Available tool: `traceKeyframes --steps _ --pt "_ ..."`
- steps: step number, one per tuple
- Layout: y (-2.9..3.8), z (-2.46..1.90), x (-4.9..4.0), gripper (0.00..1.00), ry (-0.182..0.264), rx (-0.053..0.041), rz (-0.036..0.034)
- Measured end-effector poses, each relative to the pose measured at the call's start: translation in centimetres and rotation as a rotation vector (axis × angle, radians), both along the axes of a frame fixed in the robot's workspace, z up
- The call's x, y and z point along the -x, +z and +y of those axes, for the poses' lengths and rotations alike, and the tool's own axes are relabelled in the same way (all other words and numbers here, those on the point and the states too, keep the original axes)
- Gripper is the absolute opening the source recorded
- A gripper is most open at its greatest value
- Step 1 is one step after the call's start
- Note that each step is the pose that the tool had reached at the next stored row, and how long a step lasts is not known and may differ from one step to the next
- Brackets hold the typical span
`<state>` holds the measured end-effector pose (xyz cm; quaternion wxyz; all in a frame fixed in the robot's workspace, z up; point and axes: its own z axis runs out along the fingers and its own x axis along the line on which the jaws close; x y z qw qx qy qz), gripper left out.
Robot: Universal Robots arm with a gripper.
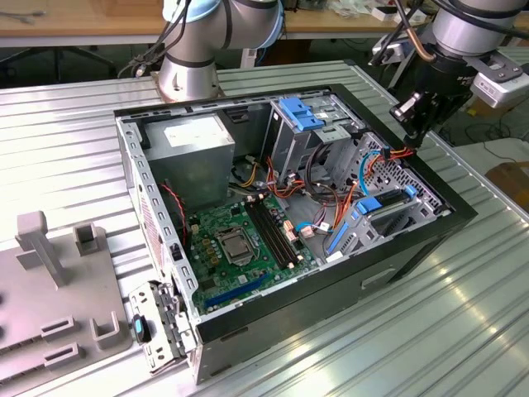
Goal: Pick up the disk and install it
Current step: 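Insert the first disk wire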
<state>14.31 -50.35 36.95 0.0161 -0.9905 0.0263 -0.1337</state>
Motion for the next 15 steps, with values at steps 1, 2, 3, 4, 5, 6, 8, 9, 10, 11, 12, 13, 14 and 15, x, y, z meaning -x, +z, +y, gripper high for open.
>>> traceKeyframes --steps 1,2,3,4,5,6,8,9,10,11,12,13,14,15 --pt "0.00 0.00 0.00 0.11 0.000 0.0000 0.0000" --pt "0.00 0.00 -0.01 0.11 0.000 0.0000 0.0000" --pt "0.00 0.00 -0.01 0.11 0.000 0.0001 0.0000" --pt "0.00 0.00 -0.01 0.11 0.000 0.0001 0.0000" --pt "0.00 0.00 -0.01 0.11 0.000 0.0000 0.0000" --pt "0.00 0.00 -0.02 0.11 0.000 0.0000 0.0000" --pt "0.00 0.00 -0.02 0.17 0.000 0.0000 0.0000" --pt "0.00 0.00 -0.02 0.24 0.000 0.0000 0.0000" --pt "0.00 0.00 -0.03 0.24 0.000 0.0000 0.0000" --pt "0.00 0.00 -0.03 0.30 0.000 0.0000 0.0000" --pt "0.00 0.00 -0.03 0.36 0.000 0.0001 0.0000" --pt "0.00 0.00 -0.03 0.36 0.000 0.0000 0.0000" --pt "0.00 0.00 -0.03 0.36 0.000 0.0001 0.0000" --pt "0.00 0.00 -0.04 0.36 0.000 0.0000 0.0000"
